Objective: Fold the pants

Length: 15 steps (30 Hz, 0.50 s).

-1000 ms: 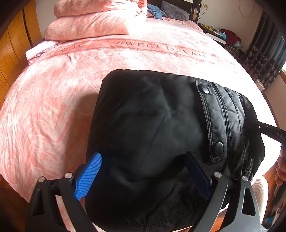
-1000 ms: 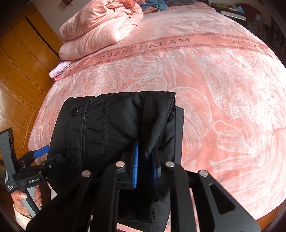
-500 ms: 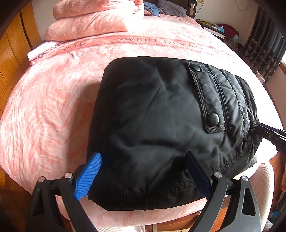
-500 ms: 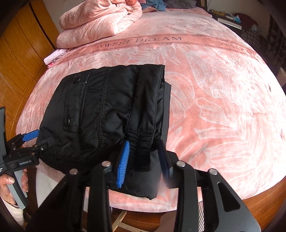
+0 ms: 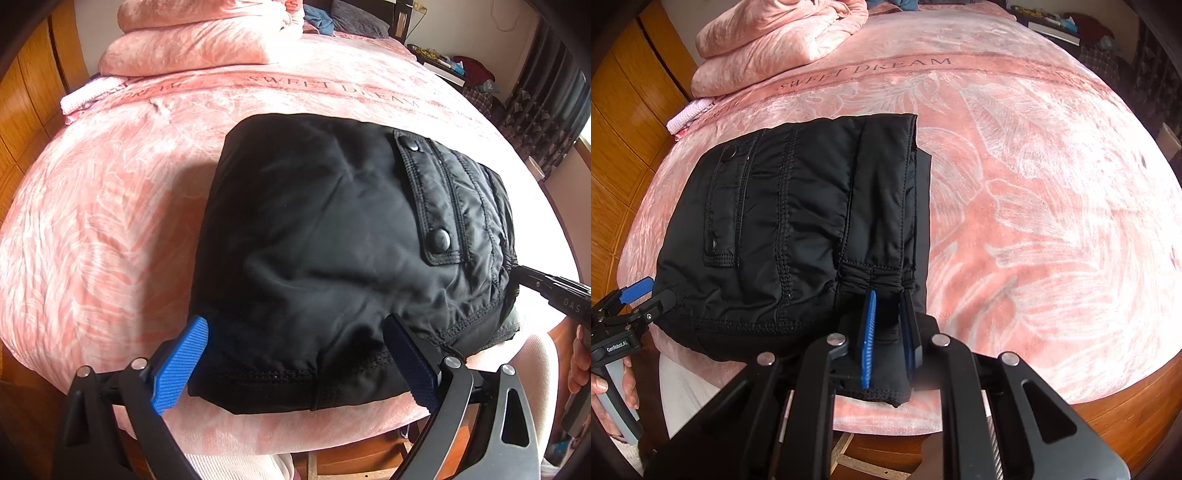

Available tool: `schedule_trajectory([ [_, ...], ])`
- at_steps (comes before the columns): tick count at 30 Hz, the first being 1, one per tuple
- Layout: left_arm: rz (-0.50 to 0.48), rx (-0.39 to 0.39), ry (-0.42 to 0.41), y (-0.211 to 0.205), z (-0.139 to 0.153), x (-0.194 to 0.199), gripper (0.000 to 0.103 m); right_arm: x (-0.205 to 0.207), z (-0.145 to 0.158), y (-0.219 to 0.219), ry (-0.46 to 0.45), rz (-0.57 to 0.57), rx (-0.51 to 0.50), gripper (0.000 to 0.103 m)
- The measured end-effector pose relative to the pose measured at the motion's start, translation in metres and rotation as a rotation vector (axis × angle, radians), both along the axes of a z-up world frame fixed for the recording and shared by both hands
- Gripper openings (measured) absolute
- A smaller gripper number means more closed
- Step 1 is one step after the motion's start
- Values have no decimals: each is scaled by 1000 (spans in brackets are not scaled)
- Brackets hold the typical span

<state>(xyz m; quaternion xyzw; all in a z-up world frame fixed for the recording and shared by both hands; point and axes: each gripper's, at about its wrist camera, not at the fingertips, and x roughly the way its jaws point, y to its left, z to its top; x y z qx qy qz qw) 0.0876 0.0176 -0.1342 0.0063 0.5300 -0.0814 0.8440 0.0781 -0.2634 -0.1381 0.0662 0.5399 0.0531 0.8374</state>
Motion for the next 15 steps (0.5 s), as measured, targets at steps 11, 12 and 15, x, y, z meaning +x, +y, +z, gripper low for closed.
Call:
schedule_trajectory([
  [11,-99,-124,29,-29,15,-3,96,-18,19,0,-47,9,59,17],
  [12,-102,-128,35,-27,14,-2,96,-19,19,-1,-47,12,68,17],
  [15,-111,-147,56,-17,7,-1,96,-19,17,-1,-44,15,67,17],
])
